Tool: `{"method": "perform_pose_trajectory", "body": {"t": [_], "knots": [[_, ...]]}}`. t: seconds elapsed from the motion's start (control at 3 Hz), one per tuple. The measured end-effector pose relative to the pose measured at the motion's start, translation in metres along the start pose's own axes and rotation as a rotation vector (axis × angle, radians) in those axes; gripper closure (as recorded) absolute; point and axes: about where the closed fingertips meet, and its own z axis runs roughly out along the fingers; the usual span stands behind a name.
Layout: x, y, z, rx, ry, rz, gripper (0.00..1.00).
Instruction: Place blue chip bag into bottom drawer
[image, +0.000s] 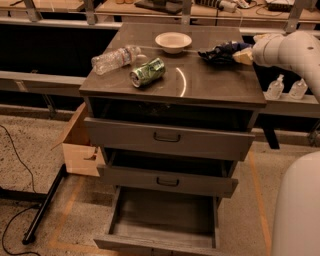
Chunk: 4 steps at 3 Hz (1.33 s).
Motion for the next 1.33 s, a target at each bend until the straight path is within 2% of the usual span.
{"method": "perform_pose_trajectory", "body": {"t": [0.67,1.0,1.33], "knots": [[0.005,0.0,-0.008,-0.02,0.004,0.013,0.88],[0.001,-0.01,-0.041,-0.012,0.001,0.015,1.0],[0.009,-0.007,-0.097,-0.073,-0.021,0.036,1.0]]}}
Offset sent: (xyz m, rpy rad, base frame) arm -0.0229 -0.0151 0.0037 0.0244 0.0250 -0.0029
